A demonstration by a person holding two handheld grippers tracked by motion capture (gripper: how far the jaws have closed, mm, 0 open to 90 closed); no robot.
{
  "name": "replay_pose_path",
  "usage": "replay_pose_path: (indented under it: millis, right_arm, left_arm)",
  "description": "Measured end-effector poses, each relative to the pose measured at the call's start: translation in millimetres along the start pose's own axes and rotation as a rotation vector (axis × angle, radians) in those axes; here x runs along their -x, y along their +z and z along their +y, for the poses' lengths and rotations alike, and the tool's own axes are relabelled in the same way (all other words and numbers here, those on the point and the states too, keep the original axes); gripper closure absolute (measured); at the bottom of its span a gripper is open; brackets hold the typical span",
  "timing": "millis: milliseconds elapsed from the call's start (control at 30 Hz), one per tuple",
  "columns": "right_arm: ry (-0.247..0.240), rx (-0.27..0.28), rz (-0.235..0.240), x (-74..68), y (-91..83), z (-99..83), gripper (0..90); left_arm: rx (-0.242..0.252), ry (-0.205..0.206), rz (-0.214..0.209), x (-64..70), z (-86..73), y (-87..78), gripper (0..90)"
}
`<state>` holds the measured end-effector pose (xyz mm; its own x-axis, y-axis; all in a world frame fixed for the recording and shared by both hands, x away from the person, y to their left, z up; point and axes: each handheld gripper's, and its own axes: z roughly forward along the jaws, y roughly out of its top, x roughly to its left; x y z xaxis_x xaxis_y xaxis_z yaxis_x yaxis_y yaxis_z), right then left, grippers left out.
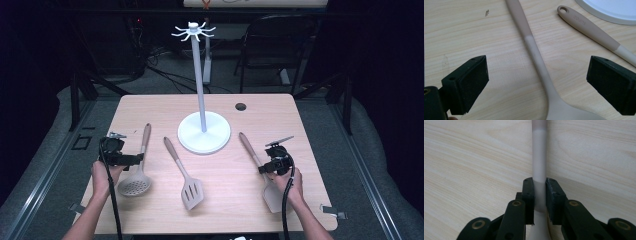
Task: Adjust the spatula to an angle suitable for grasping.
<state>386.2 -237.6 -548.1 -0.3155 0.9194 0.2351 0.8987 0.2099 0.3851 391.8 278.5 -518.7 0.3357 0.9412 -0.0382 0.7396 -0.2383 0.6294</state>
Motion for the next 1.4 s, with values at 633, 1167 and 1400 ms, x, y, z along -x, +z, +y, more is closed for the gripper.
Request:
replay_pose_path:
  millis: [633,1167,1400]
  right_arm:
    - [-0.074,0.145,0.032,-10.5,-26.3,-0.6,78.5]
    - [-0.153,0.200,0.057,-29.8,-41.7,-1.8,78.7]
    - [-0.184,0.213,0.071,-39.2,-44.2,-2.5,78.7]
  left_arm:
    - [-0.003,0.017,-0.018,2.9,0.1,0.5,4.1]
    - [-0.003,0.031,-0.025,3.9,0.9,0.5,4.1]
    - [0.009,0.037,-0.021,5.2,1.3,0.7,4.1]
